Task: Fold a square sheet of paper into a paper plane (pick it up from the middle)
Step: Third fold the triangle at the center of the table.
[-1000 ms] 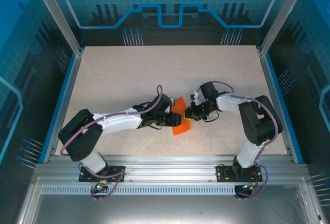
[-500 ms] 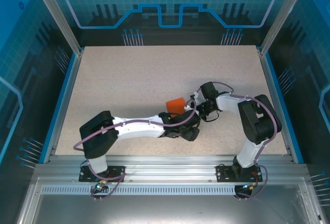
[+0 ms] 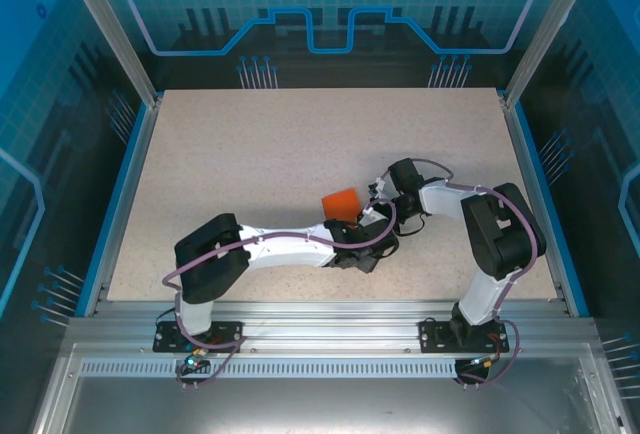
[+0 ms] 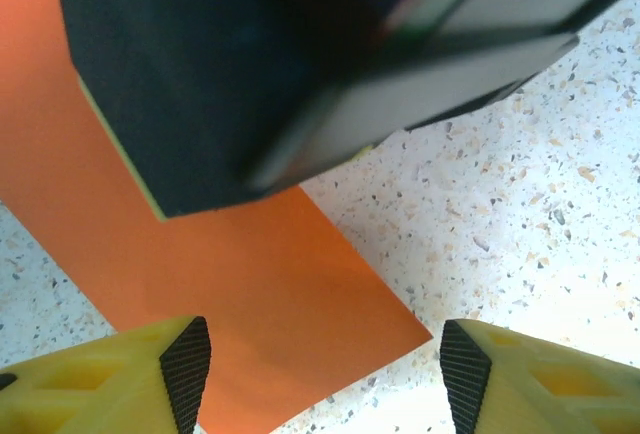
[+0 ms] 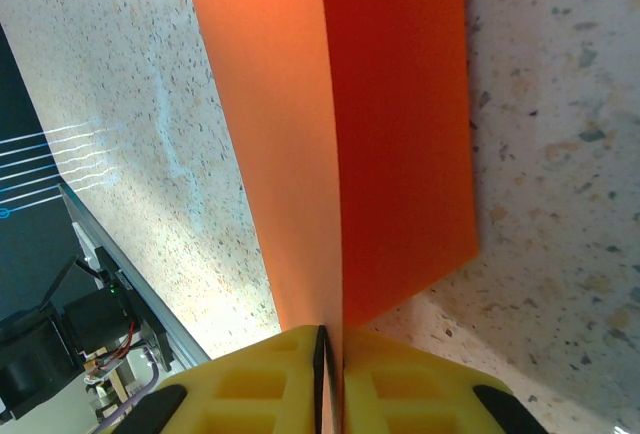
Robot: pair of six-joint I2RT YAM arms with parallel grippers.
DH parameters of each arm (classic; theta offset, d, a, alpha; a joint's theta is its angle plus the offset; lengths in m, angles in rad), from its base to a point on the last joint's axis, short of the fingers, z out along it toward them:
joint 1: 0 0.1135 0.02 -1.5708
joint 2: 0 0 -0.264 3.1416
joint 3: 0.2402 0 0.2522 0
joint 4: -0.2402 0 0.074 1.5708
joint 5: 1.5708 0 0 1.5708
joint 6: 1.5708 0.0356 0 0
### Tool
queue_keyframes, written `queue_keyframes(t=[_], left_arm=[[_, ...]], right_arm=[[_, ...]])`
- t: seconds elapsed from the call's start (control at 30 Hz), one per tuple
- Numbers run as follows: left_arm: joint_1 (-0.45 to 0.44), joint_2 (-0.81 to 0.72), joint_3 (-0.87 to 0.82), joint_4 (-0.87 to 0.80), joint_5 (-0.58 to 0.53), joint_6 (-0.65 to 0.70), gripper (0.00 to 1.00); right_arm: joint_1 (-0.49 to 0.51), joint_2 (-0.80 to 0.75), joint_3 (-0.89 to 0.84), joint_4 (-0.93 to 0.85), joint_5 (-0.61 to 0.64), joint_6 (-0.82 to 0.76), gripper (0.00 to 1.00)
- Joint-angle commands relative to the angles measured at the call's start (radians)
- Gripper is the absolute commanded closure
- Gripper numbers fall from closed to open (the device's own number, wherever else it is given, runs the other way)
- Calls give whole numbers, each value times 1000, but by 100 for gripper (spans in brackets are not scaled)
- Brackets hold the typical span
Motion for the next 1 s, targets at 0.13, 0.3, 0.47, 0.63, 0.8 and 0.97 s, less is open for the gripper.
queue_keyframes(t=[0.13, 0.3, 0.47, 0.63, 0.8, 0.97], left_arm=[[-13, 28, 32, -34, -69, 10, 46], [-12, 3, 15, -27, -98, 1, 64], [-10, -39, -25, -2, -110, -7, 83], [-8, -65, -60, 21, -103, -14, 92], [15, -106, -116, 82, -51, -19, 99], [73, -175, -212, 212, 117, 2, 100]], right_arm=[[-18, 14, 28, -15, -14, 5, 86], [-19, 16, 34, -30, -1, -4, 86], [-20, 17, 35, -33, 6, -4, 85], [-22, 8, 43, -44, 8, -9, 83], [-23, -5, 47, -54, 9, -13, 80], [-40, -47, 33, -53, 37, -11, 75]])
